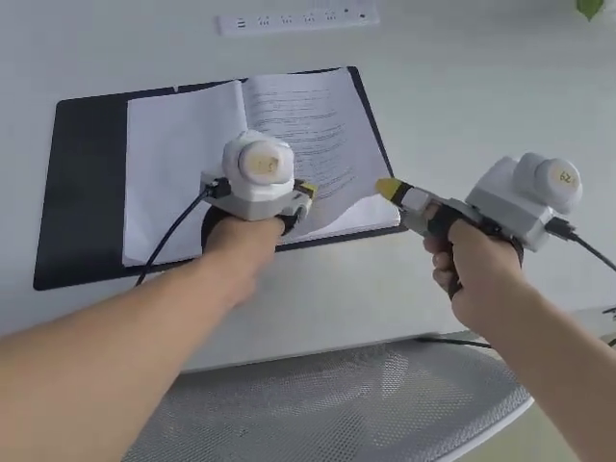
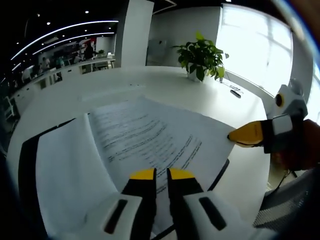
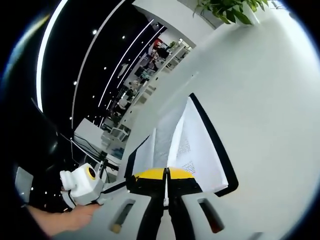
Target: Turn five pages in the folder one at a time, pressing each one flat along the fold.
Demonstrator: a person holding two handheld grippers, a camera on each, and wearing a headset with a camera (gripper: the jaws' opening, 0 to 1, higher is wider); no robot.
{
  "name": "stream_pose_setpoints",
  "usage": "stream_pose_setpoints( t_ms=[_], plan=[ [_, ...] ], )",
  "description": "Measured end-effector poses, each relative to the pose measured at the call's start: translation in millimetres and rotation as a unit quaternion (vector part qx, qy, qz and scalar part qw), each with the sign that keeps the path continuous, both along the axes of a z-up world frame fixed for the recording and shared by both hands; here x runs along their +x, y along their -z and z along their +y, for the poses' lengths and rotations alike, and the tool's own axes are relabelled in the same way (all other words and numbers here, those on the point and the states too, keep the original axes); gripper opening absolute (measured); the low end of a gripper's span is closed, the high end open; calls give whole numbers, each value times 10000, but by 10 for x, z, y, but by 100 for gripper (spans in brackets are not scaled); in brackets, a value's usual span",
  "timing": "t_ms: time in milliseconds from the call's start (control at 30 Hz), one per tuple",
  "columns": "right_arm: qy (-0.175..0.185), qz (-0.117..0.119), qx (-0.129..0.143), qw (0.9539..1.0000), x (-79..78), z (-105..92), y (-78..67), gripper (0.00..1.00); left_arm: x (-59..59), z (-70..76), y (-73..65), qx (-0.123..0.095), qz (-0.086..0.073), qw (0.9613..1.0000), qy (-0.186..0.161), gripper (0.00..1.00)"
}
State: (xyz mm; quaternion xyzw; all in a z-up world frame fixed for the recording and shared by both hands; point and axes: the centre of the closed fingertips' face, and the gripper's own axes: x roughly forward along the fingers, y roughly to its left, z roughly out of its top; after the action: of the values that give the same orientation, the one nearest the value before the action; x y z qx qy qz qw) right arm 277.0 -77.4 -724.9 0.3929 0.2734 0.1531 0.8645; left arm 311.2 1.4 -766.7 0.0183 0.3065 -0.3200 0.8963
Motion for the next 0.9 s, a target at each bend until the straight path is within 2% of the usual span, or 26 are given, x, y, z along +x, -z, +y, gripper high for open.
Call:
stream_pose_setpoints(
  t_ms=[167,267,400,600,900],
  plan=[
    [-207,-259,-25,9994,12,190,-212,0,-49,240,-145,-151,-49,9997,-180,6],
    [-328,-396,-10,9987,14,311,-329,0,-93,384,-197,-161,-88,9995,-254,6],
    [-557,-607,-51,9966,8,510,-483,0,-176,650,-258,-233,-99,9988,-426,6],
    [-882,-764,-85,9931,-1,815,-601,0,-300,1033,-279,-189,-78,9973,-699,6],
    [-1267,-897,-54,9879,-29,1242,-691,0,-478,1373,-440,-284,-119,9952,-930,8]
  ],
)
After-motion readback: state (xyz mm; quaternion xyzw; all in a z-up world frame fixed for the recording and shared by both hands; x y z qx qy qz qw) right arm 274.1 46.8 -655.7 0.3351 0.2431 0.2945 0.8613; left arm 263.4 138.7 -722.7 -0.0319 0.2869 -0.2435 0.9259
